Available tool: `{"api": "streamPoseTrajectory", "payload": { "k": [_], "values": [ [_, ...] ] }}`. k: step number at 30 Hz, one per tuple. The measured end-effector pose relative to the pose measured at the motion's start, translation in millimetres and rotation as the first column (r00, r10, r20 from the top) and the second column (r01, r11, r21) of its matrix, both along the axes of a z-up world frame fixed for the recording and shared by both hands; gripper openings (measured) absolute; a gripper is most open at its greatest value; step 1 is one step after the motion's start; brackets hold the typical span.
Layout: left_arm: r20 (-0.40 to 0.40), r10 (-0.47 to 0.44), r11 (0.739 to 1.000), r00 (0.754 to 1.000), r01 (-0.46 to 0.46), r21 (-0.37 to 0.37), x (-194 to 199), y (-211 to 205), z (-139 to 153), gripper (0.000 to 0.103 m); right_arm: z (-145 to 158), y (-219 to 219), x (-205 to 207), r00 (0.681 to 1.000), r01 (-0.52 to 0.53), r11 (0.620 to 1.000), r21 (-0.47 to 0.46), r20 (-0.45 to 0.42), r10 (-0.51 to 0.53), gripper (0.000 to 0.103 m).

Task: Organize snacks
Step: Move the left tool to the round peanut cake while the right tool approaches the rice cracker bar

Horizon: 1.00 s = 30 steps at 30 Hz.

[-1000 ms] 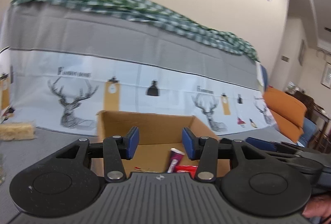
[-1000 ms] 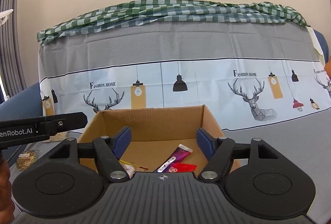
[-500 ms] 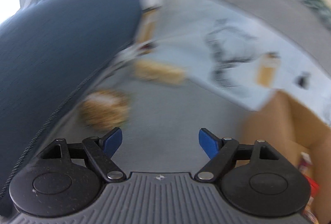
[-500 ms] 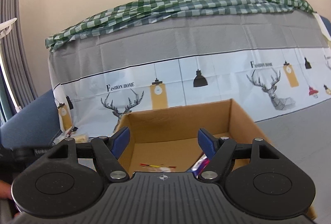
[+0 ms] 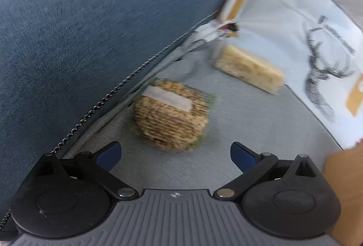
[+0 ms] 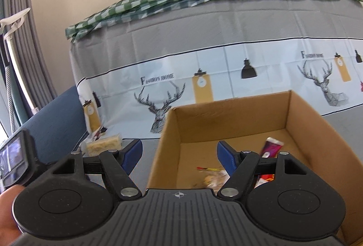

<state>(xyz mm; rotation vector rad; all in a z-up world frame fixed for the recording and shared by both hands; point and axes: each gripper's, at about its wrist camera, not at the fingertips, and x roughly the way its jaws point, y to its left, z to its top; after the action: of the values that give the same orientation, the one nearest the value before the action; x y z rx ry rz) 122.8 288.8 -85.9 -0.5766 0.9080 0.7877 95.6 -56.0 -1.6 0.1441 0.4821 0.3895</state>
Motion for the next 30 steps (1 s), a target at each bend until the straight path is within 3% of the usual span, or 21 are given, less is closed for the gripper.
{"api": "streamPoseTrajectory", "payload": {
  "k": [4, 9, 13, 21, 25, 30],
  "values": [
    [-0.02, 0.047, 0.999, 0.999, -0.047, -0.017, 7, 11, -5, 0.102, -3, 10, -1, 1.0, -0.03, 0.999, -0.03, 0.0, 0.03, 0.075],
    [-0.016, 0.041, 0.999, 0.999, -0.041, -0.01, 16, 13, -6, 0.102, -8, 19, 1, 0.998, -0.067, 0.997, -0.044, -0.017, 0.066, 0.077],
    [-0.019, 0.09, 0.996, 0.996, -0.09, -0.016, 16, 18, -8, 0.097, -9, 26, 2, 0.995, -0.099, 0.993, -0.069, -0.003, 0.099, 0.079],
    [-0.005, 0.102, 0.995, 0.995, -0.102, -0.015, 17, 20, -5, 0.087, -5, 30, 8, 0.991, -0.134, 0.987, -0.091, 0.008, 0.135, 0.081],
    [0.023, 0.143, 0.987, 0.989, -0.141, -0.072, 7, 23, 1, 0.086, 10, 36, 23, 0.984, -0.176, 0.977, -0.122, -0.01, 0.176, 0.081],
    [0.032, 0.17, 0.98, 0.985, -0.165, -0.112, -3, 24, 4, 0.085, 50, 76, 77, 0.953, -0.302, 0.936, -0.183, -0.045, 0.299, 0.081]
  ]
}}
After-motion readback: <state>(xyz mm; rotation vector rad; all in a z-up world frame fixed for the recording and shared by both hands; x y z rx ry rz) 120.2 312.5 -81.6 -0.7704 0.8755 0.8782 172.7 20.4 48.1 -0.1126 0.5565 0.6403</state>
